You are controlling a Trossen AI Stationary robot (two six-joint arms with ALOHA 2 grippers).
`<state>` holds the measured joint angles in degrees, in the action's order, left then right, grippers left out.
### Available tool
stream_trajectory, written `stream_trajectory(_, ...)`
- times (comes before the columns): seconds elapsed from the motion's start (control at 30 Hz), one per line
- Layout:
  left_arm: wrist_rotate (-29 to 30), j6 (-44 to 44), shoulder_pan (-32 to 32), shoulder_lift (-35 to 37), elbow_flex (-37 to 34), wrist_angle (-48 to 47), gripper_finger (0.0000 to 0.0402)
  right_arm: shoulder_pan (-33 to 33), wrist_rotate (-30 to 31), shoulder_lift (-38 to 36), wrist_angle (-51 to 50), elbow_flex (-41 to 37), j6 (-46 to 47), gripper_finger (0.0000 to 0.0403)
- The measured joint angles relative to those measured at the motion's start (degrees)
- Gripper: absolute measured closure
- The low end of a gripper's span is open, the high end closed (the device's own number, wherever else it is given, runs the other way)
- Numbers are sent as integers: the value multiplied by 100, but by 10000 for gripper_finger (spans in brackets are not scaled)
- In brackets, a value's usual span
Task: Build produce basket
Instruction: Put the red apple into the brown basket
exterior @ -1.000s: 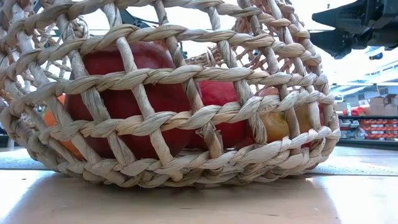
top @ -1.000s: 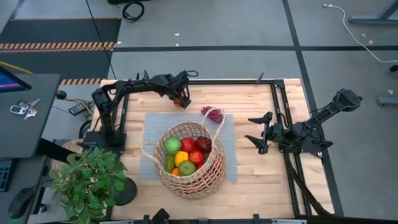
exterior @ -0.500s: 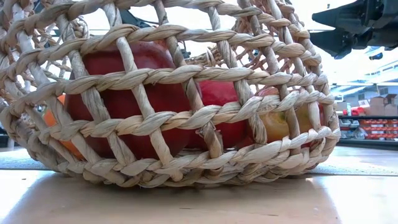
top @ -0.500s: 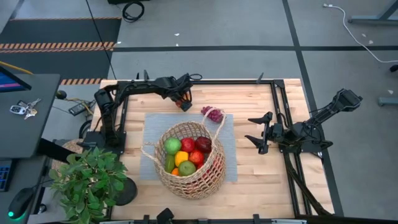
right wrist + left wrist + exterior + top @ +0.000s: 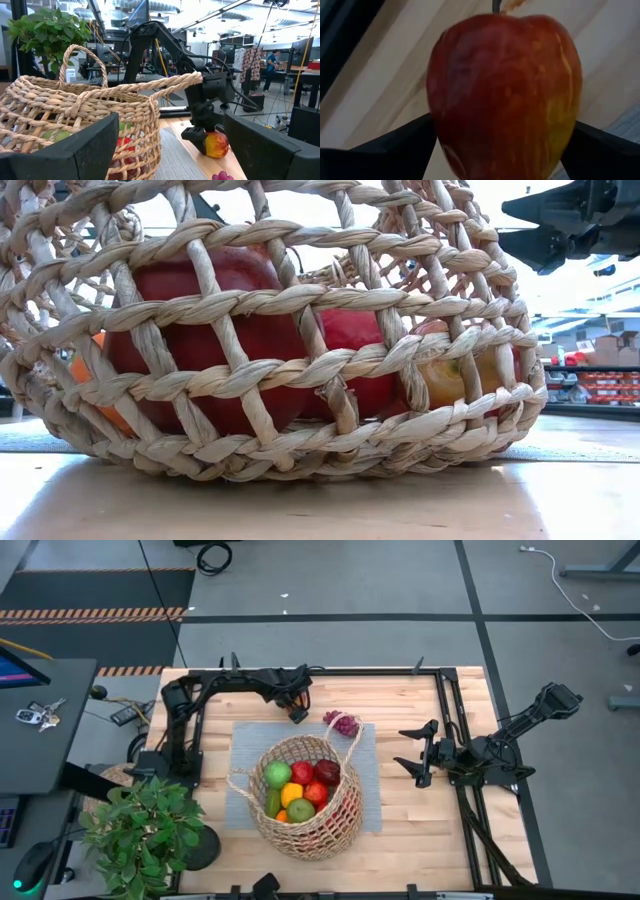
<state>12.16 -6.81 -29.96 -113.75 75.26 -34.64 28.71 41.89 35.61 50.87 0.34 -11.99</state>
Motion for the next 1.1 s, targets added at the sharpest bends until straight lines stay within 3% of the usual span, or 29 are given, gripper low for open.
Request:
stream_trajectory(0.23,22,9,5,9,9,6,87,0,2,0,0,0,0,41)
stream_trajectory(0.43,22,129,129,314,6,-106,90,0,0,0,0,0,0,41)
stream_trajectory(0.67,-53,118,466,1377,7,-158,82,0,2,-2,1,0,0,41)
stream_trajectory(0.9,-826,-63,1045,2663,11,53,81,0,2,-1,0,-1,2,41)
stream_trajectory(1.1,-902,-243,1739,3426,13,117,81,0,2,0,0,0,1,41)
